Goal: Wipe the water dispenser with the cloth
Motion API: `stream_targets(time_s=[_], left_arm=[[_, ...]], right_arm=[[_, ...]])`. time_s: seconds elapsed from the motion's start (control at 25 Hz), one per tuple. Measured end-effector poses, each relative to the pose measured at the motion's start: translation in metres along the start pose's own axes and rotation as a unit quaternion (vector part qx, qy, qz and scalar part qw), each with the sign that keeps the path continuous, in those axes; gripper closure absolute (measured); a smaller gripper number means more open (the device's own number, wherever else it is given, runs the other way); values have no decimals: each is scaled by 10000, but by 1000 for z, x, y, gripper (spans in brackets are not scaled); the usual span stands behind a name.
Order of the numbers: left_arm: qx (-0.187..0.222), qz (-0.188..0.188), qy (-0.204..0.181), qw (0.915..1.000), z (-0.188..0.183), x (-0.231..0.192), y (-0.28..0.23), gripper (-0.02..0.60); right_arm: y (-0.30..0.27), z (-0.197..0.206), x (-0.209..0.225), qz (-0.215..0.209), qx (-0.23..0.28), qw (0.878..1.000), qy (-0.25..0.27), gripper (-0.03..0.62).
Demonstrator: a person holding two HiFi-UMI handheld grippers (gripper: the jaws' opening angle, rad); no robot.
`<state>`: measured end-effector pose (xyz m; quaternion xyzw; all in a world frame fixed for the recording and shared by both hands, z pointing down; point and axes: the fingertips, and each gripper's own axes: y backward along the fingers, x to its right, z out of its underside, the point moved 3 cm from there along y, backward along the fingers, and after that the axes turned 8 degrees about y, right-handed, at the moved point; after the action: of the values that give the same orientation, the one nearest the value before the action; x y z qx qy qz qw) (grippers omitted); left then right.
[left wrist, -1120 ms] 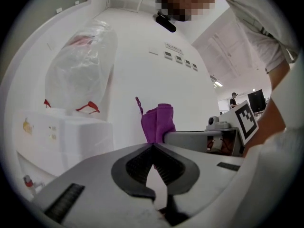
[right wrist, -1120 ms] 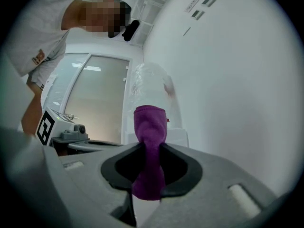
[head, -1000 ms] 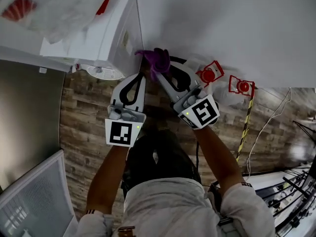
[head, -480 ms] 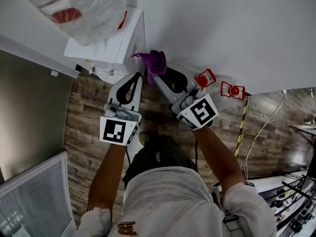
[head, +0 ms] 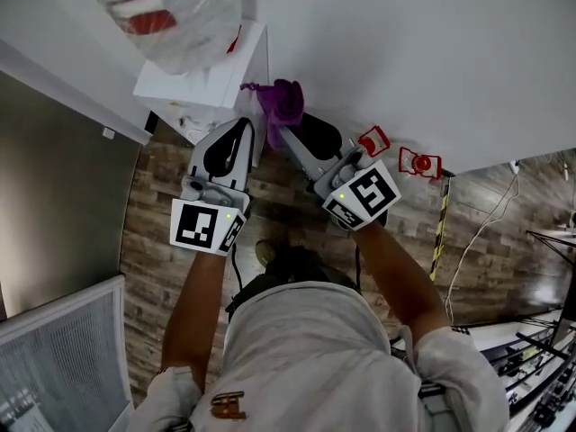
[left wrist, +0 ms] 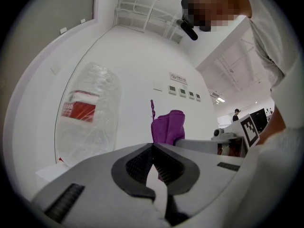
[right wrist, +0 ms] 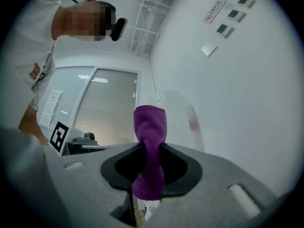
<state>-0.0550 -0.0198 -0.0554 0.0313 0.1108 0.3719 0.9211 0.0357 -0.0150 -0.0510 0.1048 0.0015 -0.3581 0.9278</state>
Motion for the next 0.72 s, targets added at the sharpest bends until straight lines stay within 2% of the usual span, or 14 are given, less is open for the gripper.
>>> stream_targets(time_s=[0.28, 0.72], left_arm=[[100, 150, -157, 9997, -21, 9, 14, 583], [121, 222, -315, 9992, -33, 21, 23, 583]], right_arm=[[1, -19, -20, -90, 131, 9999, 63, 503], [6, -30, -33, -199, 125, 9997, 37, 503]])
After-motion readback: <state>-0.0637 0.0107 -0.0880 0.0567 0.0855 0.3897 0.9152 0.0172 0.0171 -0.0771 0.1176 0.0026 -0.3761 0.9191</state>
